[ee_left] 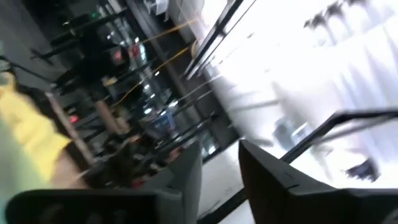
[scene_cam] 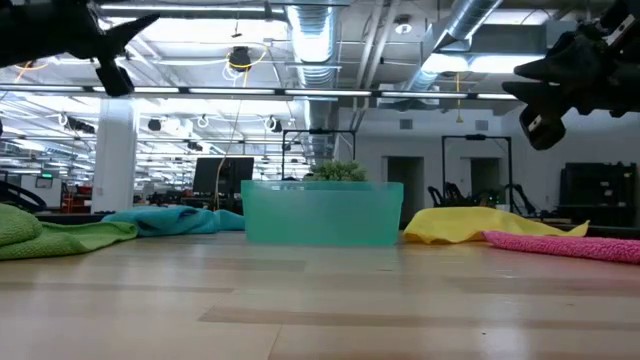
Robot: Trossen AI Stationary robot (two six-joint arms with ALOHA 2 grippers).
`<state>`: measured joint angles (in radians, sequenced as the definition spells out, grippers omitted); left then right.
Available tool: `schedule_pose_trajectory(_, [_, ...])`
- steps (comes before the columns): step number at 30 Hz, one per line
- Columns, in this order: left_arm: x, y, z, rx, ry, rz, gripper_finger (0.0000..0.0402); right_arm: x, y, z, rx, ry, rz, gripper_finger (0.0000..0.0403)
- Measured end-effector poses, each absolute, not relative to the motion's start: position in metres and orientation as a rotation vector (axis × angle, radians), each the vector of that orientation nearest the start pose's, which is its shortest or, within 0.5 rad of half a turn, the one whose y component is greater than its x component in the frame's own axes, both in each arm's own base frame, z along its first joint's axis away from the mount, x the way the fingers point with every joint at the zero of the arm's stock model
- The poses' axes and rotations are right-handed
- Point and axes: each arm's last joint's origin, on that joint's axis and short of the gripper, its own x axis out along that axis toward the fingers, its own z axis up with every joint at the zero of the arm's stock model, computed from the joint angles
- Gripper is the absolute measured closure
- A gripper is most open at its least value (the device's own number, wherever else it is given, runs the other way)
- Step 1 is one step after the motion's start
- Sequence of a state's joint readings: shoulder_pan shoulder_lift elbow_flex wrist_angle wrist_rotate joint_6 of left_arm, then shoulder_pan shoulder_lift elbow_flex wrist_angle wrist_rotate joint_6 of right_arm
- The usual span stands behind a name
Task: Fold microfiber towels
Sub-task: Fold the green micro fiber cloth
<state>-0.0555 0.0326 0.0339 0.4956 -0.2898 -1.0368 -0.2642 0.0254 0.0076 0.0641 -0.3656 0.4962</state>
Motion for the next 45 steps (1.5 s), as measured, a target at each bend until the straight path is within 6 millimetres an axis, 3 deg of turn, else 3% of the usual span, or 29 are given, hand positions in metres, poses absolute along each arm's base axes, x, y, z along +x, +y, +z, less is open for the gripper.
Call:
schedule_pose_trajectory(3, [0.085,0.002,0.223,-1.168,-0.53,-0.12,0.0275,0.096,-0.015,0.17,0.654,-0.011,0.112,0.0274])
schedule_pose_trajectory(7, [0.089,-0.004,0.239,-1.225,-0.32,-0.197,0.027,0.096,-0.015,0.17,0.817,0.001,0.113,0.0274])
schedule_pose_trajectory(13, [0.103,-0.011,0.264,-1.286,-0.01,-0.187,0.027,0.096,-0.016,0.17,0.862,-0.002,0.105,0.0274])
schedule_pose_trajectory(19, [0.122,-0.028,0.275,-1.36,0.369,-0.252,0.027,0.096,-0.016,0.17,0.928,0.002,0.105,0.0274])
schedule_pose_trajectory(25, [0.139,-0.059,0.278,-1.432,0.676,-0.276,0.027,0.096,-0.016,0.17,0.929,0.001,0.101,0.0274])
schedule_pose_trajectory(31, [0.149,-0.103,0.284,-1.471,0.906,-0.294,0.027,0.096,-0.016,0.169,0.904,0.006,0.098,0.0274])
schedule_pose_trajectory(36, [0.149,-0.14,0.275,-1.423,1.069,-0.199,0.027,0.096,-0.016,0.169,0.896,0.005,0.097,0.0274])
schedule_pose_trajectory(45, [0.147,-0.185,0.23,-1.384,1.34,0.048,0.027,0.096,-0.016,0.17,0.895,0.005,0.098,0.0274])
